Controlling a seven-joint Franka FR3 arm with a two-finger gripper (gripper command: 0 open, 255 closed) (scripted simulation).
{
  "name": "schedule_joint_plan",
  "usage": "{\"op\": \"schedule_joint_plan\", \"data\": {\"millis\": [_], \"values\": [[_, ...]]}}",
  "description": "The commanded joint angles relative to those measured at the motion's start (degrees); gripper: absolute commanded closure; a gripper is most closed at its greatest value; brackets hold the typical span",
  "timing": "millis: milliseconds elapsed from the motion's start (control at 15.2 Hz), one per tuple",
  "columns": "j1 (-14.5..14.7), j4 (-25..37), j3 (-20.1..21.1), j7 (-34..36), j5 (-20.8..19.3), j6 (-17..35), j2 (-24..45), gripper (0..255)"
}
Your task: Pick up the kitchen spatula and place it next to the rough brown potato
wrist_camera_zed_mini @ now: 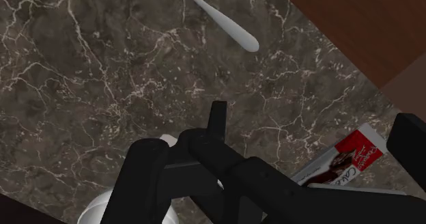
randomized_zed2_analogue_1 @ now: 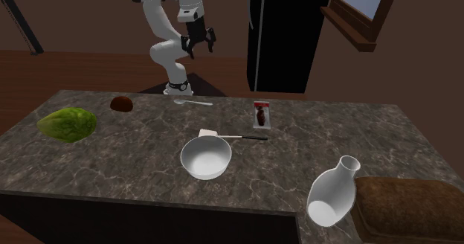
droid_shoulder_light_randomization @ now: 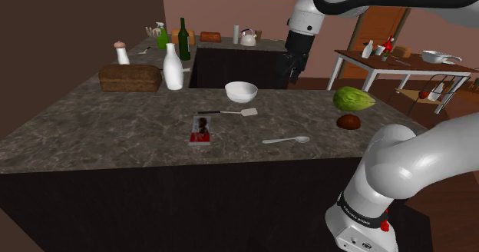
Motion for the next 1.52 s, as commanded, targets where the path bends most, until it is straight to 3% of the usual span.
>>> {"op": "schedule_joint_plan", "data": {"millis": [0,726,1452], "values": [[0.0,0.0,0.0,0.0,0.0,0.0,0.0,0],[4.5,4.4,-9.3,-25.1,-2.6,15.7,20.8,0],[7.3,19.2,-12.8,-50.0,3.4,24.9,46.0,0]]}}
